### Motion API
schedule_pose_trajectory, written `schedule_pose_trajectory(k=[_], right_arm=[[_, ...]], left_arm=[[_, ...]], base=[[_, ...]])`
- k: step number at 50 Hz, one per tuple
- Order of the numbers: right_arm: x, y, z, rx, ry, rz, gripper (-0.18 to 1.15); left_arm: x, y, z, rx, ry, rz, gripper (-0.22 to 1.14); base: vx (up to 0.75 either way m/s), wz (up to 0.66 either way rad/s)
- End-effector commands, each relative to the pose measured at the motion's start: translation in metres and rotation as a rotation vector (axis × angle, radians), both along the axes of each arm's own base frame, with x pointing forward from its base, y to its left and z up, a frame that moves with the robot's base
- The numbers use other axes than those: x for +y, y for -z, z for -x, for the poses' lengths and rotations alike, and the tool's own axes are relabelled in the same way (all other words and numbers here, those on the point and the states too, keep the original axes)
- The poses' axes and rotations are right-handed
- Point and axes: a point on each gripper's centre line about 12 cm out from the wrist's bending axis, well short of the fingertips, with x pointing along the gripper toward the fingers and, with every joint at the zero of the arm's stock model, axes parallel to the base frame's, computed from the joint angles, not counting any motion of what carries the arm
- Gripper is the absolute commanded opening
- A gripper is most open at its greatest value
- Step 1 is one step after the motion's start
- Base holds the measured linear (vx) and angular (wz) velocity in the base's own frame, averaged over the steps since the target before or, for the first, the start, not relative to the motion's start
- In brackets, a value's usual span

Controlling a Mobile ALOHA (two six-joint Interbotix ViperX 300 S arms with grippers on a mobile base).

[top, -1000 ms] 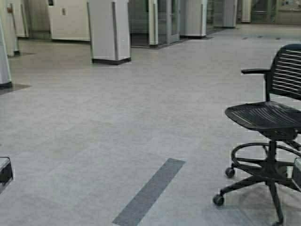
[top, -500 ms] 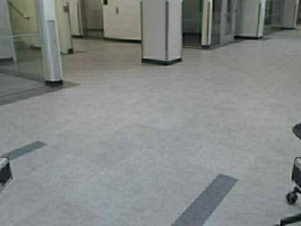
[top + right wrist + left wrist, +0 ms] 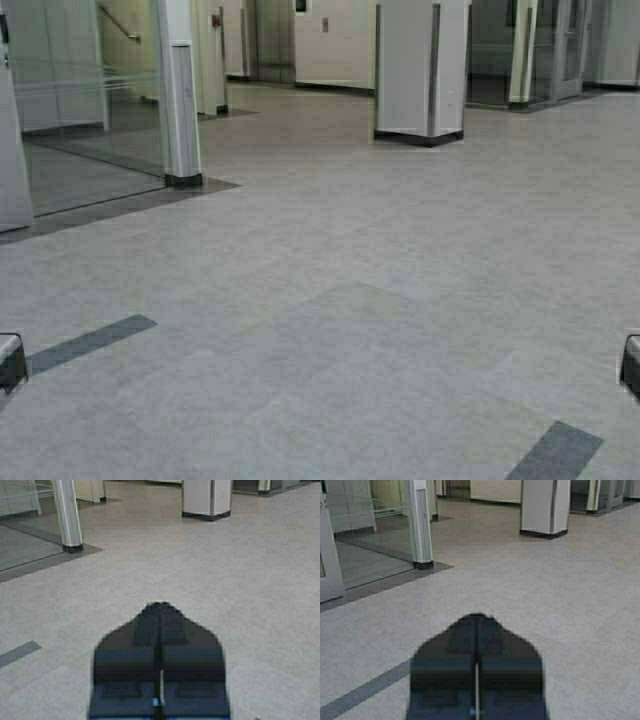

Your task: Navigate to elevator, push the call button, then enter the elevator

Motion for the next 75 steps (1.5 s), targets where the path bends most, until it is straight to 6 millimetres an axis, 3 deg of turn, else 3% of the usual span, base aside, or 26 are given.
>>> schedule_pose_trajectory(k=[1, 27, 75], right_arm=[[0.0, -0.009, -0.003, -0.025, 0.002, 0.0, 0.05], [0.0, -0.001, -0.006, 0.003, 0.001, -0.003, 0.05], [0.0, 0.006, -0.012, 0.037, 0.002, -0.01, 0.05]], left_arm=[[0.0, -0.003, -0.002, -0.017, 0.0, -0.003, 0.02], [0.0, 0.0, 0.0, -0.034, 0.004, 0.014, 0.02], [0.0, 0.008, -0.007, 0.011, 0.002, 0.014, 0.02]], base=[[0.52, 0.2], [0.59, 0.23], [0.67, -0.12]])
